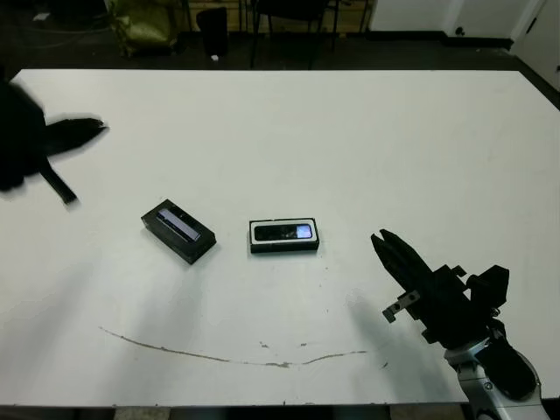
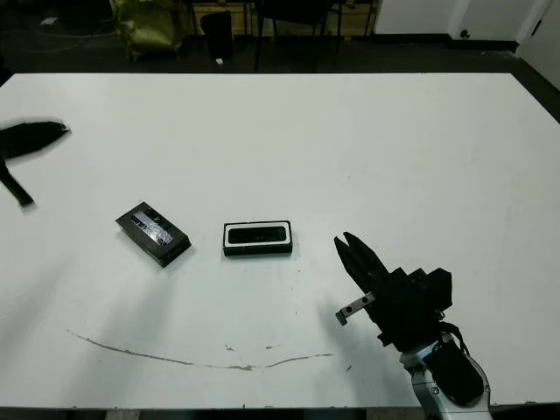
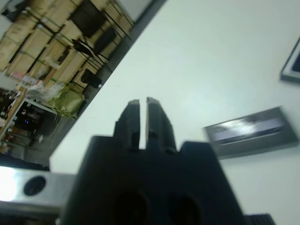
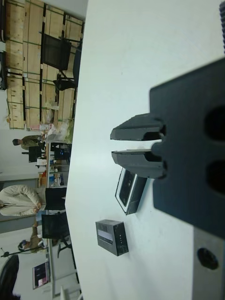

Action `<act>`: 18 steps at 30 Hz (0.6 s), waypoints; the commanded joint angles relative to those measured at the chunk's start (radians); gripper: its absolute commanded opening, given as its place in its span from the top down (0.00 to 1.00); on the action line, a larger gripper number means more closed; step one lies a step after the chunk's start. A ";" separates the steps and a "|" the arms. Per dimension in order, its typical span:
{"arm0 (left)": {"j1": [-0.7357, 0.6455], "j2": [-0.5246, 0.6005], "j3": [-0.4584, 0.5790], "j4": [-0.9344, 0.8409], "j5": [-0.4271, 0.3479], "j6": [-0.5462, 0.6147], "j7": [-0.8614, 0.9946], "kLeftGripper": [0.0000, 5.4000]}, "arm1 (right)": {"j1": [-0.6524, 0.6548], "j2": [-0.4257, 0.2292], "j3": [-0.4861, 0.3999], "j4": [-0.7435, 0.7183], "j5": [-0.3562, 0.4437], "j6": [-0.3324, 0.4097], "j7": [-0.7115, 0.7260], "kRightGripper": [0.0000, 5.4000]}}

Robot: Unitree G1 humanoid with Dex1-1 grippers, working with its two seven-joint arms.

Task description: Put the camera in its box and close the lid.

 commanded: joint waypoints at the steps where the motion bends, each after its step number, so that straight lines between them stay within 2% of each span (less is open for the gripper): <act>1: -0.095 -0.046 -0.120 0.127 0.107 -0.058 -0.039 1.00 | 0.012 -0.015 -0.013 0.012 0.020 0.022 -0.007 1.00; 5: -0.208 -0.116 -0.242 0.302 0.224 -0.178 -0.086 1.00 | 0.020 -0.024 -0.031 0.005 0.039 0.031 -0.013 1.00; 9: -0.263 -0.180 -0.339 0.369 0.341 -0.235 -0.098 1.00 | 0.027 -0.022 -0.042 0.030 0.049 -0.007 0.002 1.00; 13: -0.285 -0.234 -0.395 0.418 0.397 -0.284 -0.132 1.00 | 0.033 -0.021 -0.044 0.035 0.050 -0.016 0.002 1.00; 18: -0.288 -0.282 -0.447 0.468 0.467 -0.379 -0.117 1.00 | 0.025 -0.016 -0.042 0.077 0.032 -0.061 0.002 1.00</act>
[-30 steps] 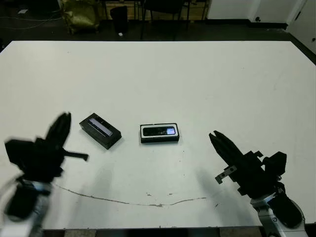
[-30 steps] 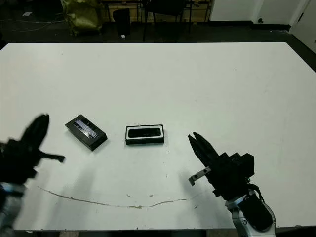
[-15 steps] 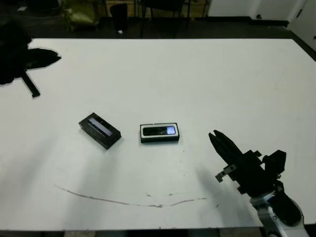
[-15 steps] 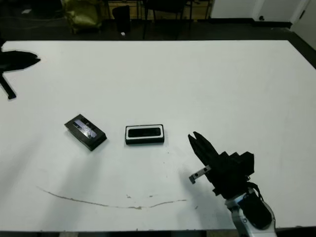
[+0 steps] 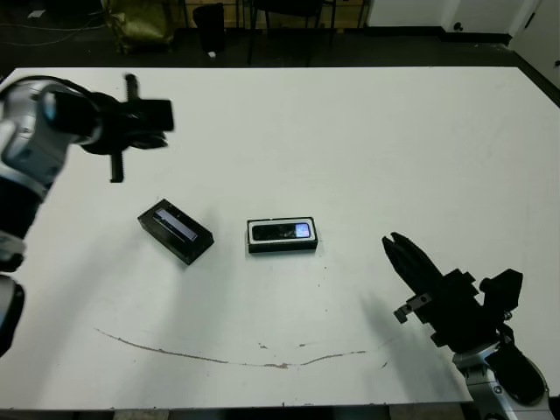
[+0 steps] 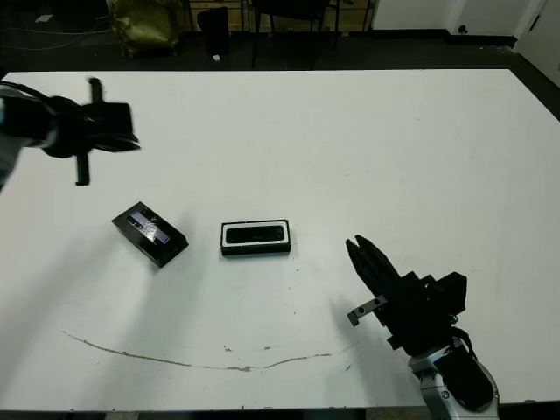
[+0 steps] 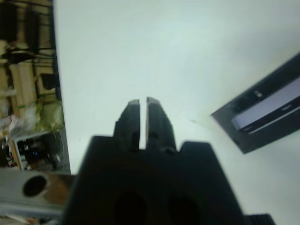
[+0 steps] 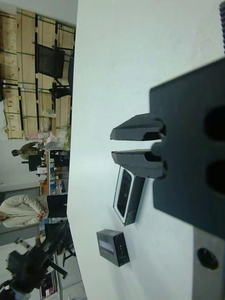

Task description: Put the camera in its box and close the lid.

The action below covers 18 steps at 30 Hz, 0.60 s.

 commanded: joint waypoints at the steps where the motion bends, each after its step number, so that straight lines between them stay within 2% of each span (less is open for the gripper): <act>1: -0.001 -0.026 -0.031 0.046 0.045 -0.064 0.016 1.00 | 0.004 -0.003 -0.002 0.040 -0.019 -0.031 -0.004 1.00; 6: -0.011 -0.053 -0.071 0.087 0.126 -0.152 0.070 1.00 | 0.012 -0.011 -0.002 0.027 -0.034 -0.014 -0.026 1.00; 10: -0.018 -0.073 -0.090 0.126 0.164 -0.211 0.092 1.00 | 0.040 -0.026 0.000 -0.064 -0.073 0.073 -0.091 1.00; 12: -0.019 -0.082 -0.095 0.152 0.178 -0.225 0.099 1.00 | 0.047 -0.030 -0.003 -0.080 -0.077 0.080 -0.101 1.00; 18: -0.019 -0.095 -0.121 0.221 0.224 -0.252 0.099 1.00 | 0.072 -0.051 -0.011 -0.233 -0.077 0.242 -0.172 1.00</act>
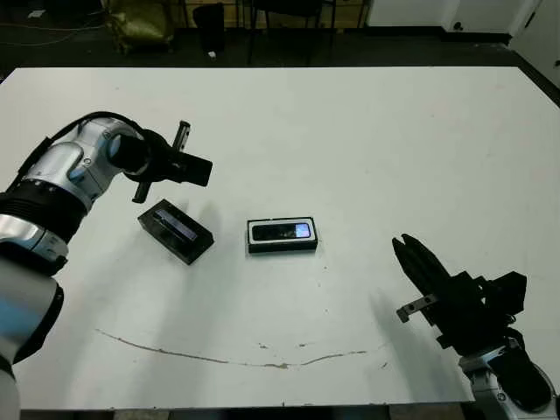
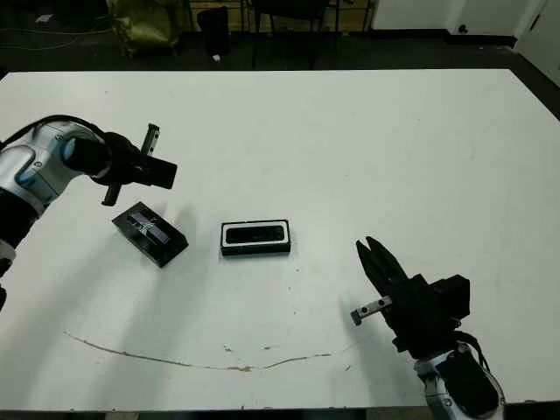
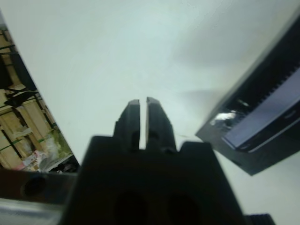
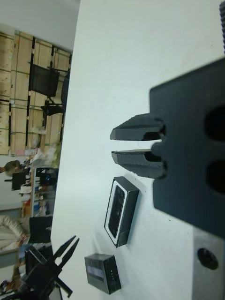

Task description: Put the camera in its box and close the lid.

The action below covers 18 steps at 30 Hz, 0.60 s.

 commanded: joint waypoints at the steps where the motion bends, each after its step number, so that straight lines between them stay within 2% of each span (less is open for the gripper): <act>1: 0.000 -0.006 -0.017 0.040 0.020 -0.024 -0.007 1.00 | 0.014 -0.018 -0.009 -0.052 0.005 0.075 -0.025 1.00; 7: 0.010 0.005 -0.038 0.046 0.055 -0.053 0.000 1.00 | 0.013 -0.006 -0.004 -0.086 0.017 0.087 -0.034 1.00; 10: 0.019 0.008 -0.033 0.046 0.049 -0.051 -0.023 1.00 | 0.017 -0.007 -0.010 -0.104 0.023 0.124 -0.054 1.00; 14: 0.029 0.020 -0.033 0.027 0.051 -0.050 -0.048 1.00 | 0.007 -0.019 -0.011 -0.081 -0.008 0.097 -0.051 1.00; 18: 0.042 0.032 -0.026 0.019 0.043 -0.062 -0.064 1.00 | 0.002 -0.009 -0.010 -0.083 0.006 0.094 -0.048 1.00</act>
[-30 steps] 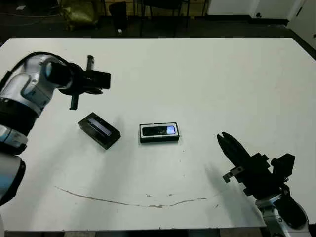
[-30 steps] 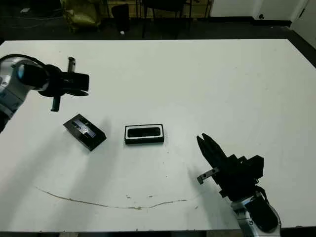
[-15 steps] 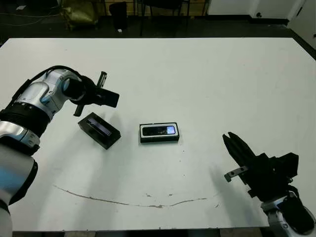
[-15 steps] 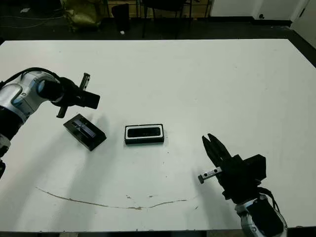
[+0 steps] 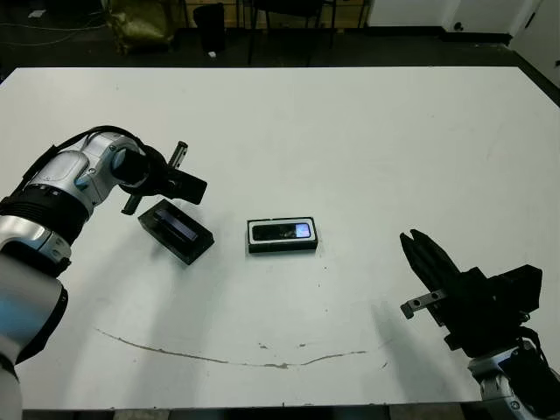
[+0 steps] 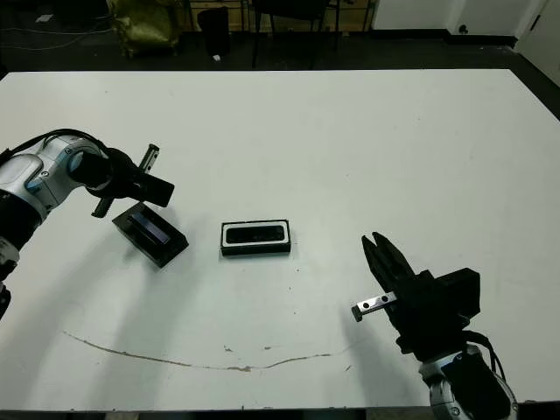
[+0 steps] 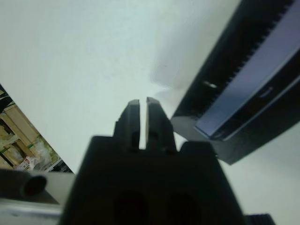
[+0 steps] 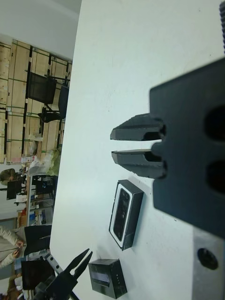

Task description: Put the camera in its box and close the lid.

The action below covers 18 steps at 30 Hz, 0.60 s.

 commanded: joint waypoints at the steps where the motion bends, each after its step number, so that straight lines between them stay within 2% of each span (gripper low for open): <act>1: 0.033 0.025 0.003 -0.010 -0.002 -0.008 -0.016 1.00 | 0.005 -0.002 -0.002 -0.004 0.011 0.015 -0.003 1.00; 8: 0.065 0.038 0.025 -0.026 -0.028 0.011 -0.034 1.00 | 0.012 0.003 -0.007 -0.008 0.021 0.018 -0.008 1.00; 15: 0.075 0.047 0.012 -0.017 -0.008 -0.001 -0.028 1.00 | 0.012 0.005 -0.010 0.006 0.024 -0.011 0.003 1.00; 18: 0.085 0.055 0.014 -0.030 -0.009 0.005 -0.036 1.00 | 0.016 0.005 -0.004 -0.013 0.005 0.009 -0.020 1.00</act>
